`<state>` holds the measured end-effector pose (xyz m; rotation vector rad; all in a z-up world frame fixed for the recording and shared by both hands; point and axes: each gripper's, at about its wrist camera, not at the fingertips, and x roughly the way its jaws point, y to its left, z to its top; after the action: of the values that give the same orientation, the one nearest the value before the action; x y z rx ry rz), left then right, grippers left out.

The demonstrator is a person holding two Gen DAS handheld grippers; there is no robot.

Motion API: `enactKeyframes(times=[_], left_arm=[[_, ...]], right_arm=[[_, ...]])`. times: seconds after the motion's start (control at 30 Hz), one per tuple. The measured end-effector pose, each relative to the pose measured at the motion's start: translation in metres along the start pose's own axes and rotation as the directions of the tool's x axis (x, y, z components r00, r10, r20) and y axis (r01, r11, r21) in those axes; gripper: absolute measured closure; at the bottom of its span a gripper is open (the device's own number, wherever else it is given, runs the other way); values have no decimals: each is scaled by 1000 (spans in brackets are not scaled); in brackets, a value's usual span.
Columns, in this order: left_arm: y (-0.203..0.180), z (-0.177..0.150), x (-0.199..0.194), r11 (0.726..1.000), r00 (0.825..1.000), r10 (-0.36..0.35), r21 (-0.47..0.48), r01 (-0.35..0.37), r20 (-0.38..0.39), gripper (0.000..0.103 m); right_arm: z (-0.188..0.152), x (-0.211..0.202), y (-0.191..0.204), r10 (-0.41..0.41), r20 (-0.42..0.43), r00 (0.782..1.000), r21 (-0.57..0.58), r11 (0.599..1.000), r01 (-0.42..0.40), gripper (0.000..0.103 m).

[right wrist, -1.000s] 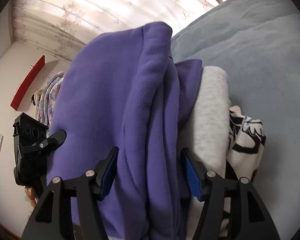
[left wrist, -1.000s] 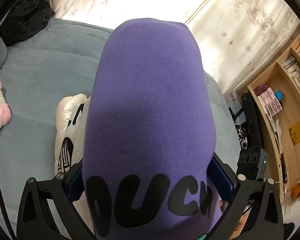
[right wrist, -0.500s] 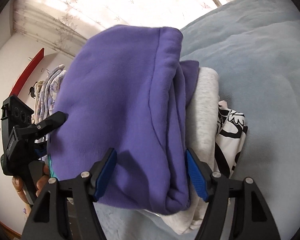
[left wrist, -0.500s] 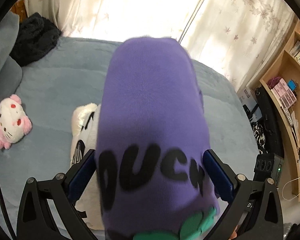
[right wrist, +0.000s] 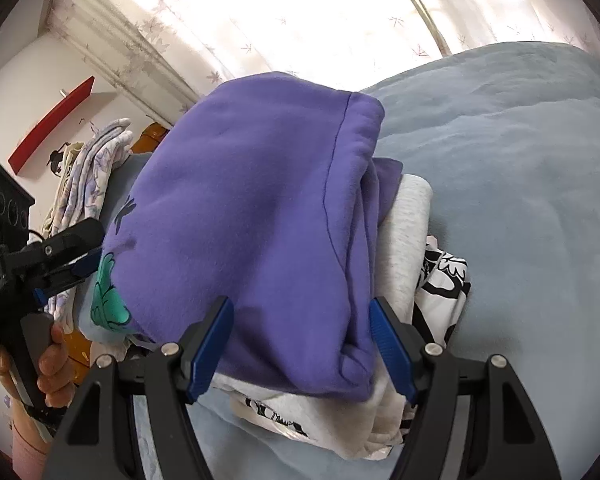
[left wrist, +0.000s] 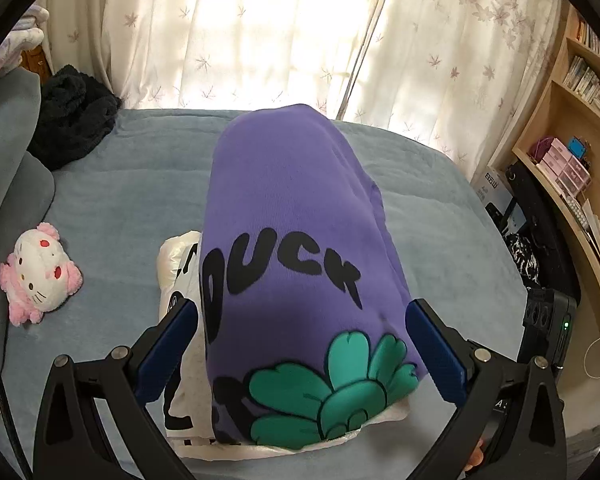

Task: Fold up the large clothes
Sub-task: 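Lower the bundle onto the stack and open both grippers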

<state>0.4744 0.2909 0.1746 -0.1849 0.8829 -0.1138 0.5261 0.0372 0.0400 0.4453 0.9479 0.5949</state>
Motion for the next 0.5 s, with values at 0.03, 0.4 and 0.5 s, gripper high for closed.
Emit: enactKeyframes(times=[0.03, 0.4, 0.5], left_arm=[[-1, -3, -4, 1000, 1000, 3, -2, -3, 8, 0], [-44, -74, -93, 1000, 995, 19, -11, -18, 93, 0], [-68, -102, -133, 999, 992, 31, 5, -32, 121, 0]], right_arm=[[-1, -3, -1, -2, 4, 1000, 1, 1000, 2, 33], [-37, -100, 48, -46, 34, 998, -119, 992, 50, 33], [-60, -145, 66, -77, 36, 996, -144, 986, 81, 33]])
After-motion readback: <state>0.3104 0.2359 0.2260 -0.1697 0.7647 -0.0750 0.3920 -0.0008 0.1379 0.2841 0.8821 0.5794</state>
